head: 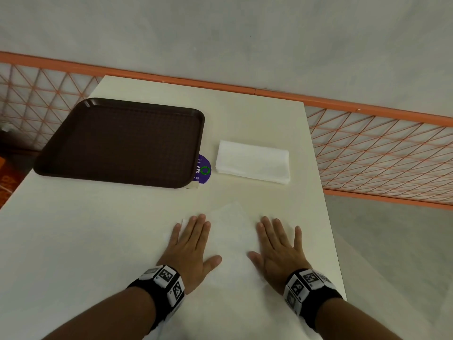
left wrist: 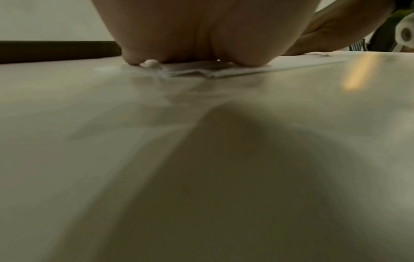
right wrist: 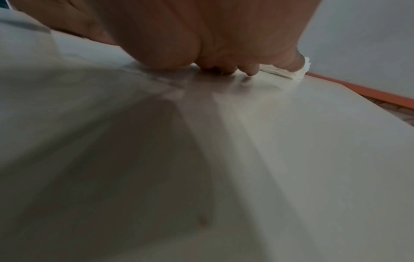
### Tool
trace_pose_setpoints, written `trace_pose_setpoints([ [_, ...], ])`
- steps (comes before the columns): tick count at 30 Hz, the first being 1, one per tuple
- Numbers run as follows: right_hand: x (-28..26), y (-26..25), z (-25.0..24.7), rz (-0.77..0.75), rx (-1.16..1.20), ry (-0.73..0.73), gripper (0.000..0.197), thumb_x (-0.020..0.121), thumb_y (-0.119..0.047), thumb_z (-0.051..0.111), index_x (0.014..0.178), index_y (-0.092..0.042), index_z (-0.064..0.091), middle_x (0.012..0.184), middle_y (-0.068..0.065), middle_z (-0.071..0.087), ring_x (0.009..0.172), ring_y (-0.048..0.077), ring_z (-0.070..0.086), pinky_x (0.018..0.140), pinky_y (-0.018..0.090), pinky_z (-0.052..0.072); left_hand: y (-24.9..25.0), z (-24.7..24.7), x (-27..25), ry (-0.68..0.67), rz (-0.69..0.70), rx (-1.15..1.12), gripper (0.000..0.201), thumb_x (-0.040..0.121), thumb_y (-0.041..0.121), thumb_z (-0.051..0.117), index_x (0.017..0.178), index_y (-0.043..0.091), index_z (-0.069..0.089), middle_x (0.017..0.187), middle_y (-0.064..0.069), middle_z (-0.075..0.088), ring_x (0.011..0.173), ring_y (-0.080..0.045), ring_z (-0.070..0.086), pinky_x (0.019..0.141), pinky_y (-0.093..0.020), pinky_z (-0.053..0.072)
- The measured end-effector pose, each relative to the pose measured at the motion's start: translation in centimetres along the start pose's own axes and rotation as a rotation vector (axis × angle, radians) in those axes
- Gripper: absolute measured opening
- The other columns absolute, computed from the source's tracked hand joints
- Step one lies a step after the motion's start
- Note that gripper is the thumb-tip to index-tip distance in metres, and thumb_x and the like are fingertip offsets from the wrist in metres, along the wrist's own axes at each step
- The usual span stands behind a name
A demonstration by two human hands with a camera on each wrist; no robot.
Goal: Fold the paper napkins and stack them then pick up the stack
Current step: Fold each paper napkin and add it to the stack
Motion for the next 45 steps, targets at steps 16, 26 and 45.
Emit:
trace_pose_setpoints([
  [16, -0.5, -1.4, -1.4, -0.133, 0.092, -0.064, 0.063, 0.099, -0.051, 0.009, 0.153, -0.018, 0.011, 0.16, -0.003, 0.0, 0.148, 0.022, 0.003, 0.115, 0.056, 0.006, 0.1, -0.2, 0.5, 0.139, -0.035, 0.046, 0.071, 0.096, 0.058, 0.014, 0.137, 0.008, 0.042, 0.146, -0.009, 0.042, 0.135, -0.023, 0.04, 0.105, -0.05, 0.037],
  [26, 3.7, -1.9, -6.5, -0.016, 0.115, -0.133, 0.043, 0.09, -0.048, 0.052, 0.124, -0.022, 0.047, 0.126, 0.0, 0.051, 0.118, 0.025, 0.044, 0.098, 0.042, 0.036, 1.2, -7.5, 4.5, -0.054, -0.114, 0.106, 0.049, 0.087, 0.052, 0.054, 0.125, 0.022, 0.045, 0.126, -0.001, 0.044, 0.119, -0.023, 0.042, 0.099, -0.04, 0.033],
  [45, 5.7, 3.1, -11.5, 0.088, 1.031, -0.199, 0.007, 0.087, -0.014, 0.069, 0.084, -0.011, 0.063, 0.082, 0.004, 0.065, 0.075, 0.019, 0.063, 0.068, 0.035, 0.058, -2.6, -13.8, 7.7, -0.14, -0.134, -0.788, 0.014, 0.077, 0.023, 0.079, 0.088, 0.019, 0.073, 0.082, 0.004, 0.072, 0.076, -0.01, 0.066, 0.077, -0.024, 0.051],
])
Point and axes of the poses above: each hand's wrist, its own x-axis towards the middle knuckle, its own z-axis out of the palm, y = z × x, the point moved 2 cm from there along x, towards the middle knuckle
